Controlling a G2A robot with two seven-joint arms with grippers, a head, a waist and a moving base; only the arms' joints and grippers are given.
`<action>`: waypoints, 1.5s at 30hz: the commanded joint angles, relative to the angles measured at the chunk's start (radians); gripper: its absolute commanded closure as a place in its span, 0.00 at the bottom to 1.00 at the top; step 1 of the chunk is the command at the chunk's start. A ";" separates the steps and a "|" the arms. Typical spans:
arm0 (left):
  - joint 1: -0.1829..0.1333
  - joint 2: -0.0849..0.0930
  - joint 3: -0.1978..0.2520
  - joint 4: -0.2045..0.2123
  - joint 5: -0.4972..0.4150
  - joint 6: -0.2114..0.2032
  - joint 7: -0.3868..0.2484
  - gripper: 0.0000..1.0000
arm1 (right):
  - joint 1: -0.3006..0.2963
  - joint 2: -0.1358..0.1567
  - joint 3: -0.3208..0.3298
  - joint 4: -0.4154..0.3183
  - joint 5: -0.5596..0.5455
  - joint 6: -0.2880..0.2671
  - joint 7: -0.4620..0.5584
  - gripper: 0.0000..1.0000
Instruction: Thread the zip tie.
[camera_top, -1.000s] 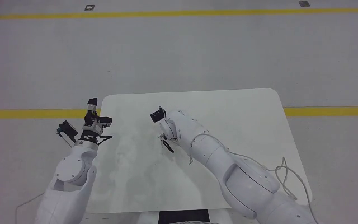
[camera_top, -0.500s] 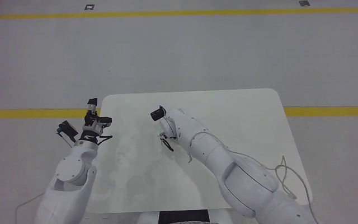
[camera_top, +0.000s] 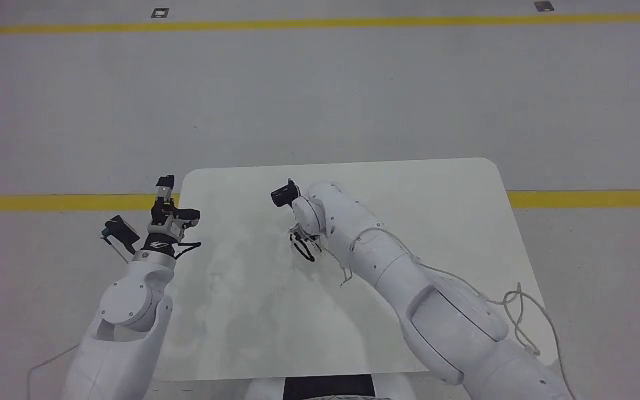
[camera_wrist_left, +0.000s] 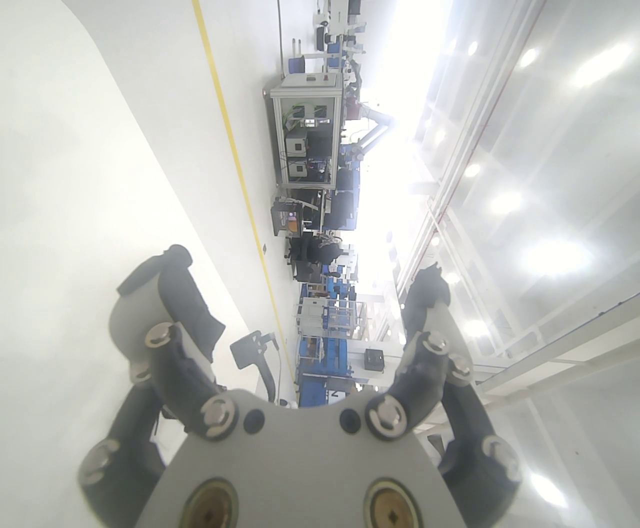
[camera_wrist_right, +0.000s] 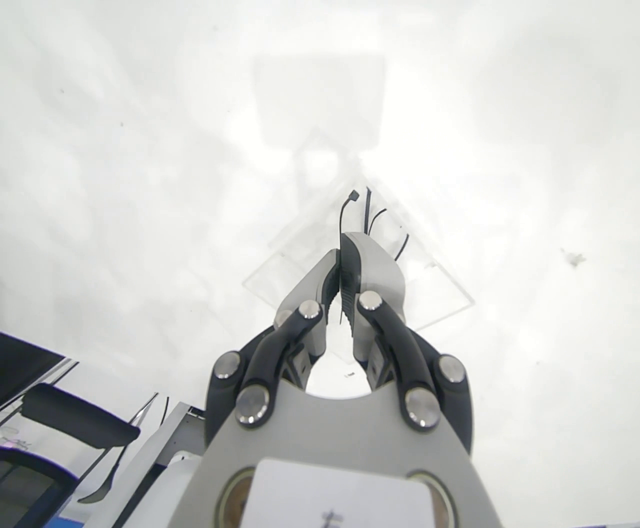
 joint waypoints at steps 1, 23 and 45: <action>0.000 0.000 0.000 0.000 0.000 0.000 0.000 0.00 | -0.005 0.012 0.018 -0.031 -0.003 0.004 0.010 1.00; 0.000 0.000 0.000 0.000 0.000 0.000 0.000 0.00 | -0.242 0.157 0.387 -0.485 0.216 -0.026 0.121 1.00; 0.000 0.000 0.000 0.000 0.000 0.000 0.000 0.00 | -0.225 0.178 0.490 -0.368 0.605 -0.151 0.097 1.00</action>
